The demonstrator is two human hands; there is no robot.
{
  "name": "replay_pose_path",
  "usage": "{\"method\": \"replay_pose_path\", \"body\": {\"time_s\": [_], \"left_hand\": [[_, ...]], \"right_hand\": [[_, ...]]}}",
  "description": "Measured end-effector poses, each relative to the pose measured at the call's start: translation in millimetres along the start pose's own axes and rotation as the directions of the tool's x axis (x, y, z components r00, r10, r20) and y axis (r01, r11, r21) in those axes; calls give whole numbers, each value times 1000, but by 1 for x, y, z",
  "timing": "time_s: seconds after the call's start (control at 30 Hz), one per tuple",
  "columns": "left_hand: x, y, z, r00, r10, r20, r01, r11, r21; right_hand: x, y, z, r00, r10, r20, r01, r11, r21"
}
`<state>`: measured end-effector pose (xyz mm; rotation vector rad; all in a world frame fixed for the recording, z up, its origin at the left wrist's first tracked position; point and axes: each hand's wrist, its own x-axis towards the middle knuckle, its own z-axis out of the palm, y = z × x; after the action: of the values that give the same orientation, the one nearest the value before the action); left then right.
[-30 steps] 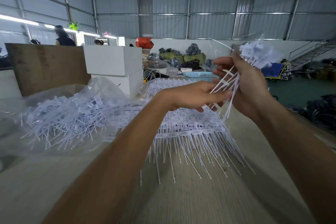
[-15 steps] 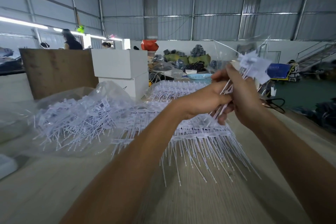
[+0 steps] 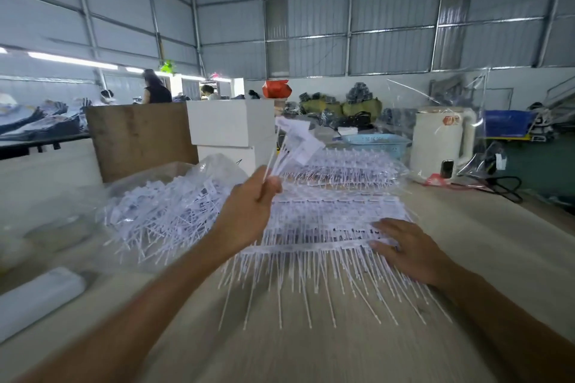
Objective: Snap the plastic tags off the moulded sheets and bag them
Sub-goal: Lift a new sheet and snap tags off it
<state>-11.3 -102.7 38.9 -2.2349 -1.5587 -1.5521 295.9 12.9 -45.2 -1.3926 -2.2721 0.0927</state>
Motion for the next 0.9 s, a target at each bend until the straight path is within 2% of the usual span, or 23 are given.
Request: {"method": "replay_pose_path", "body": {"time_s": [0.07, 0.13, 0.23, 0.33, 0.4, 0.47, 0.7, 0.8, 0.87, 0.9], "left_hand": [[-24, -30, -23, 997, 26, -74, -17, 993, 118], [-46, -57, -43, 998, 12, -62, 1, 980, 198], [-54, -85, -70, 987, 0, 162, -35, 977, 211], [-53, -107, -97, 950, -63, 305, 5, 982, 187], [-58, -126, -115, 928, -71, 367, -21, 970, 241], [-64, -143, -133, 923, -105, 369, -21, 946, 323], [-75, -184, -163, 913, -302, 274, 125, 847, 517], [-77, -187, -162, 917, -397, 49, 287, 738, 610], [-74, -187, -165, 908, -393, -147, 388, 655, 648], [-71, -186, -167, 888, -394, -237, 451, 646, 615]], "right_hand": [[0, 9, 10, 999, 15, 28, -15, 1000, -17], [1, 8, 15, 999, 18, -35, -18, 1000, 8], [3, 5, 15, 999, 5, -51, -7, 1000, -27], [0, 4, 12, 1000, 10, -29, -10, 1000, 4], [0, 3, 11, 1000, 8, -26, -8, 1000, 17], [0, 3, 10, 1000, 5, -14, -5, 1000, 20], [-2, 0, 6, 1000, 15, 0, -15, 999, 38], [-2, 0, 5, 1000, 11, 10, -12, 1000, 27], [-1, 1, 5, 1000, 5, 3, -5, 999, 33], [-1, 1, 6, 1000, 3, 0, -3, 999, 35]]}}
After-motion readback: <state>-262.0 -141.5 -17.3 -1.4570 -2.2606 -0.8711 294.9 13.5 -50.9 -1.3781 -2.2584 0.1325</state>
